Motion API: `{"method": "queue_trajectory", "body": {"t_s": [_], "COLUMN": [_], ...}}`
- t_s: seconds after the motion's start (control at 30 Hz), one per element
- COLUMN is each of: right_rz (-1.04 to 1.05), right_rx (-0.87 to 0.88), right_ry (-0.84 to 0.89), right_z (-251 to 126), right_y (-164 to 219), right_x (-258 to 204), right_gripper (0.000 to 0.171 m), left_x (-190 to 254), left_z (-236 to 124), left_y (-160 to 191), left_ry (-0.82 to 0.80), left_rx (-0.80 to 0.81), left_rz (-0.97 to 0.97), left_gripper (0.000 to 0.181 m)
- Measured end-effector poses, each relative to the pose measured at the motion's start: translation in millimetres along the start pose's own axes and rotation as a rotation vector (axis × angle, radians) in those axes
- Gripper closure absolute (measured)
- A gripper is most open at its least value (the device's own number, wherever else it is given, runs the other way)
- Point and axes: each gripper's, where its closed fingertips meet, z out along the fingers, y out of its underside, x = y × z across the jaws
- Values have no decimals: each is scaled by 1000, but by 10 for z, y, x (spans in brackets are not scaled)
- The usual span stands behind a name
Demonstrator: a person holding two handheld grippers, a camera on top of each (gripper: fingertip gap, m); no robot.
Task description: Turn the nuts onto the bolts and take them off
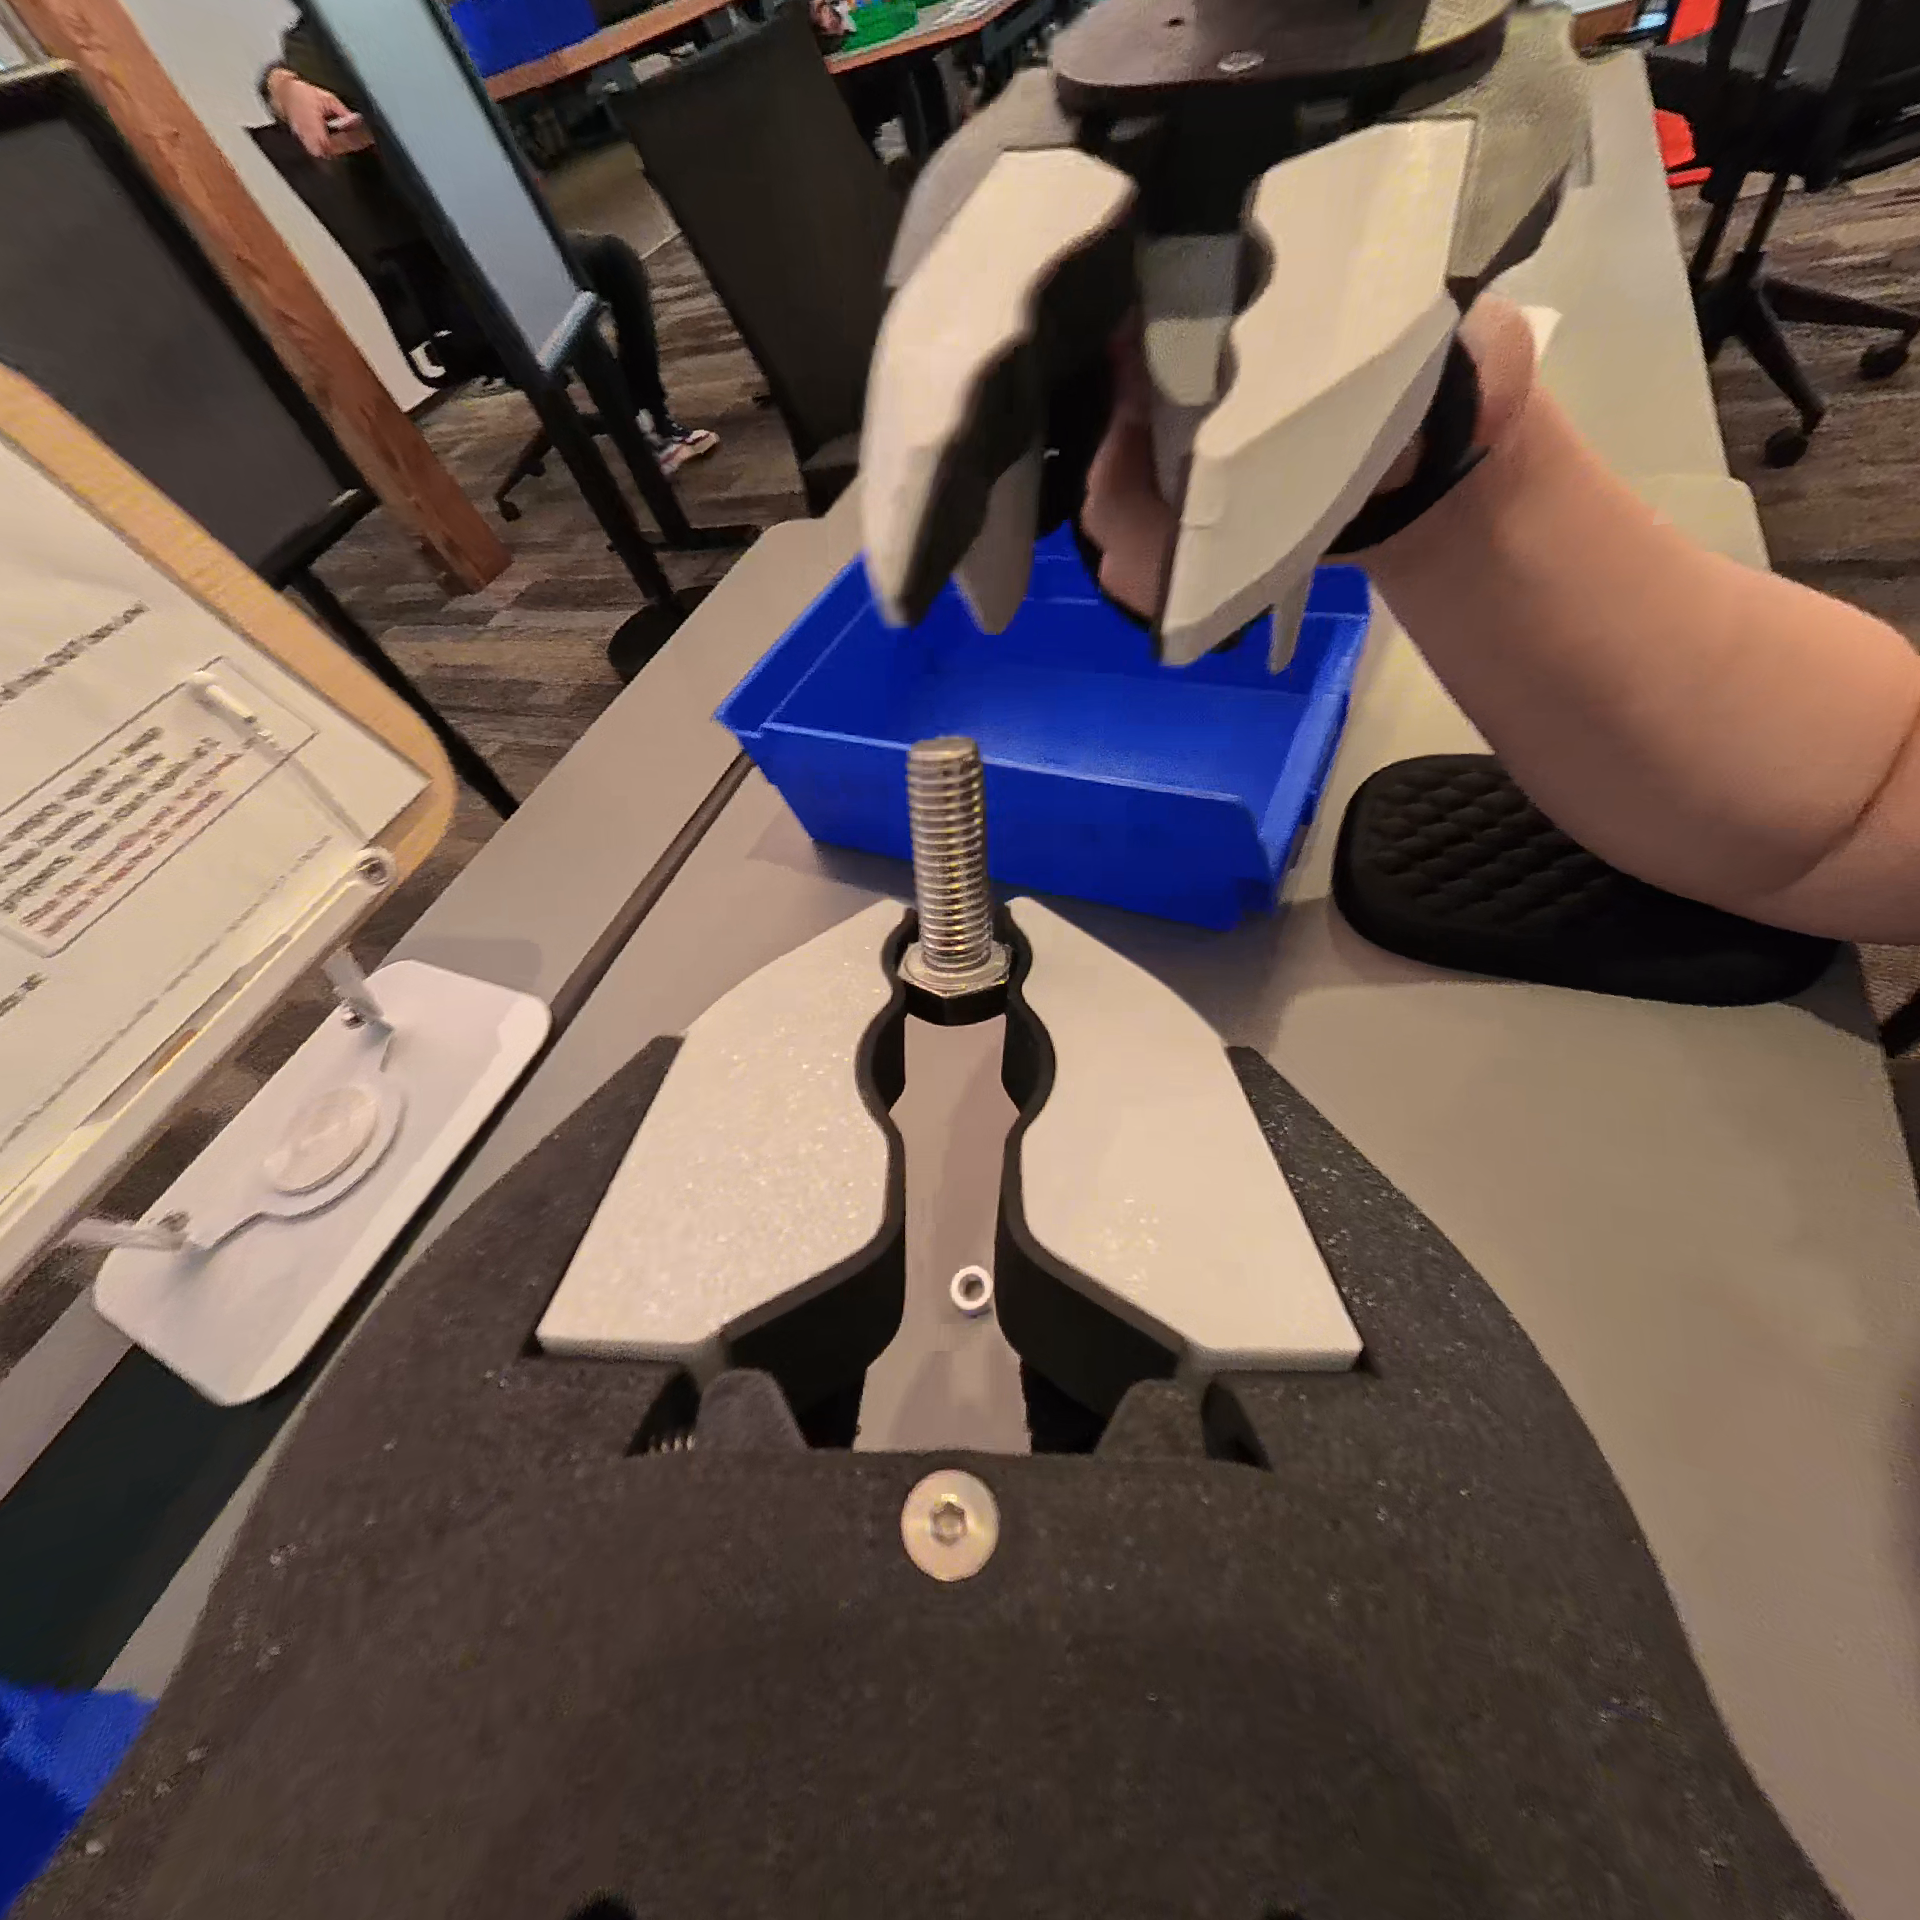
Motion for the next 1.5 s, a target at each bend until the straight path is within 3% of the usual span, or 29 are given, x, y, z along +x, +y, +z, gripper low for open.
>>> {"method": "queue_trajectory", "body": {"t_s": [0.07, 0.3, 0.4, 0.7, 0.9, 1.07, 1.17, 1.23, 1.43, 1.5], "right_rz": [13, -31, -104, -38, -1, 64, 106, 135, 52, 47], "right_rx": [-125, -806, -916, -964, -1008, -1053, -1017, -909, -409, -265], "right_ry": [15, -78, -93, -64, -75, -76, -70, -45, 77, 122], "right_z": [25, 482, 633, 725, 782, 789, 758, 719, 307, 138], "right_y": [275, 1907, 2289, 2544, 2631, 2703, 2568, 2227, 532, 123], "right_x": [94, 156, 153, 290, 293, 299, 303, 340, 407, 433], "right_gripper": [143, 147, 149, 148, 144, 153, 153, 153, 153, 153], "left_x": [-136, -626, -699, -747, -753, -777, -840, -882, -822, -697], "left_z": [-117, -725, -942, -1202, -1183, -1121, -1084, -1026, -593, -360], "left_y": [33, 281, 372, 577, 655, 711, 653, 549, 143, -10], "left_ry": [-40, -230, -263, -307, -296, -279, -265, -229, -66, 5], "left_rx": [5, -7, -4, -31, -44, -57, -43, -23, 2, 8], "left_rz": [-25, -112, -143, -155, -156, -153, -143, -142, -79, -48], "left_gripper": [168, 168, 168, 168, 168, 168, 168, 168, 168, 168]}}
